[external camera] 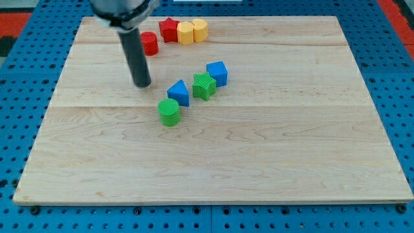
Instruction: Push the blue cube into the green star
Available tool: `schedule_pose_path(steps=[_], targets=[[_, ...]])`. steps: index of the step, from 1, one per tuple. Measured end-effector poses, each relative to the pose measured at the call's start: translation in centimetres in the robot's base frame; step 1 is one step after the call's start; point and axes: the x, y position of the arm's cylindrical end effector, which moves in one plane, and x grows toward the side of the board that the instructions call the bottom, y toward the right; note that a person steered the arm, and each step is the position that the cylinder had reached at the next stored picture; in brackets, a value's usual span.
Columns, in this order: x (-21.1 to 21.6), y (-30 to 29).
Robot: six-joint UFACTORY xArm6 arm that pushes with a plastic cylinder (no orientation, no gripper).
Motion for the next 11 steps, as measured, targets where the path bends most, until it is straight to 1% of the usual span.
schedule_pose_path(steps=[1,2,4,6,7,9,10,11], targets=[[-4.7,6.3],[-5.4,13.3],[1.1,11.3],[6.5,8.9],[4.6,10.4],[6.9,16.9],[4.8,20.2],[4.3,24.5]])
